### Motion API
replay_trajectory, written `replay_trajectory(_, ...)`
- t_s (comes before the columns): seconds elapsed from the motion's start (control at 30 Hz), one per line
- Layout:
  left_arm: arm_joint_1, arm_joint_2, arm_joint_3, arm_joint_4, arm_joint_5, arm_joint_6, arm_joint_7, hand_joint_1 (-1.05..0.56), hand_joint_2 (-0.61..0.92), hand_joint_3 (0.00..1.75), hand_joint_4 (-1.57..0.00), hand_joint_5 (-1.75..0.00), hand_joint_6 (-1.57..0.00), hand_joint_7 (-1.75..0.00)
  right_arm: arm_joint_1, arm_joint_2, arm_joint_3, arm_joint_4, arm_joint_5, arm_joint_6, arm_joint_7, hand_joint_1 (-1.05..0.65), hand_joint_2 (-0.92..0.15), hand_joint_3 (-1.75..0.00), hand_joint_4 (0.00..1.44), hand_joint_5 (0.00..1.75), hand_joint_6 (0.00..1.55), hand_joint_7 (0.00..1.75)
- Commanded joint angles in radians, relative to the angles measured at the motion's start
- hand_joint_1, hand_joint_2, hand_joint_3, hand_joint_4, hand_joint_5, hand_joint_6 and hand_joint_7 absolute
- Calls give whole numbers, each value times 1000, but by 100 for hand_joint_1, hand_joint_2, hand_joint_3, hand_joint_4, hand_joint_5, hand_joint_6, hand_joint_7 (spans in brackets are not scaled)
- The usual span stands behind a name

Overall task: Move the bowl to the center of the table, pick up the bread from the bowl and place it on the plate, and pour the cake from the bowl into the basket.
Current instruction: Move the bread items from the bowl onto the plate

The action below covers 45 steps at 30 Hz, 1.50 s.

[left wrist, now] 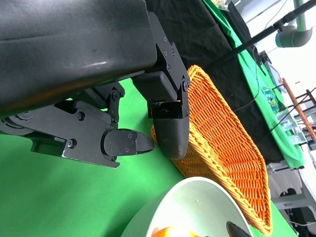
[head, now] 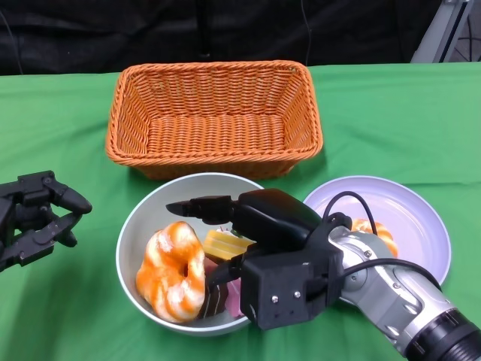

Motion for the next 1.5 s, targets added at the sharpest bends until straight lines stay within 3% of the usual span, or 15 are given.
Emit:
replay_trajectory(0.03, -12, 13, 6, 3, -2, 6, 16, -11, 92, 33, -84, -133, -84, -100, 3, -15, 4, -21, 8, 17, 36, -62, -92, 0, 54, 0, 32, 1)
replay_trajectory(0.3, -11, 24, 5, 3, 3, 13, 14, -14, 92, 32, -79, -136, -81, -96, -5, -17, 15, -22, 5, 37, 96, -64, -92, -1, 53, 1, 34, 1)
replay_trajectory(0.47, -6, 25, 4, -4, 16, 12, 35, -14, 92, 33, -62, -154, -78, -105, -15, -29, 30, -24, -4, 47, 140, -65, -92, -2, 53, 0, 33, 0)
replay_trajectory(0.67, -8, 19, 8, -1, -1, 22, 24, -10, 92, 36, -68, -146, -78, -110, -17, -31, 27, -9, 19, 25, 168, -65, -92, -4, 52, 0, 33, 0)
replay_trajectory(1.0, -7, 19, 9, -5, -17, 35, 7, -9, 92, 36, -68, -146, -79, -106, -26, -23, 9, 93, 75, -127, 127, -62, -92, -1, 55, 1, 36, 0)
replay_trajectory(1.3, -11, 27, 4, 9, 8, 13, 27, -11, 92, 31, -62, -173, -76, -111, -21, -12, -5, 97, 75, -129, 94, -59, -92, -1, 50, 0, 28, 0)
replay_trajectory(1.5, -15, 27, 4, 15, 7, 12, 20, -11, 92, 29, -65, -174, -76, -112, -22, -10, -8, 100, 75, -130, 86, -58, -92, -1, 48, 0, 26, 0)
